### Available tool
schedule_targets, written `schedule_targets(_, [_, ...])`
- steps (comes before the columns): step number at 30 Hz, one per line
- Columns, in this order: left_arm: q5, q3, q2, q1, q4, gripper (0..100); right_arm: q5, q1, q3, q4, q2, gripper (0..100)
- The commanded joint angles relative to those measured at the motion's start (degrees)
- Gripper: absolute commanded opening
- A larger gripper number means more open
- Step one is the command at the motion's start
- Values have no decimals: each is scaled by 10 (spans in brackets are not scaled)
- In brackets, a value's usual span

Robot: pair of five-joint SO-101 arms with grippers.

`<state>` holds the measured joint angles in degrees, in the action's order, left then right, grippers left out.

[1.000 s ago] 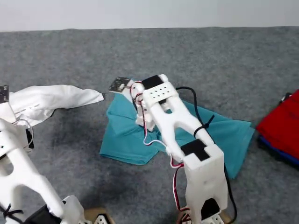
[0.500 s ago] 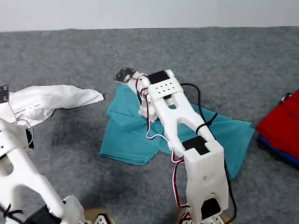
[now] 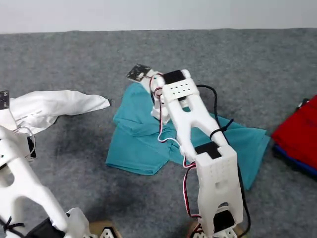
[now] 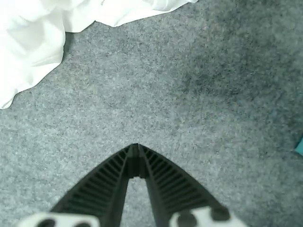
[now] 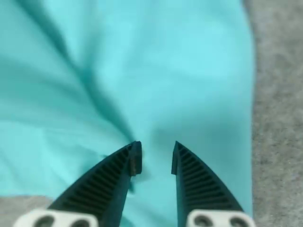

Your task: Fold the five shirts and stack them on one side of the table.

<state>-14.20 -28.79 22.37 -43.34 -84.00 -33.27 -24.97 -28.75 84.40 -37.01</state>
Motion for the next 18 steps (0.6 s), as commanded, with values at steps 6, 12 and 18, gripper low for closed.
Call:
schedule_targets(6, [-5,1,21,1,-2,2,0,-58,-50,145,73,75])
schedule_targets(12, [-4,1,21,2,-2,2,1,-105,-48,147,51,12])
schedule_targets(18, [-4,1,21,2,-2,2,-1,-104,-52,27,-6,11])
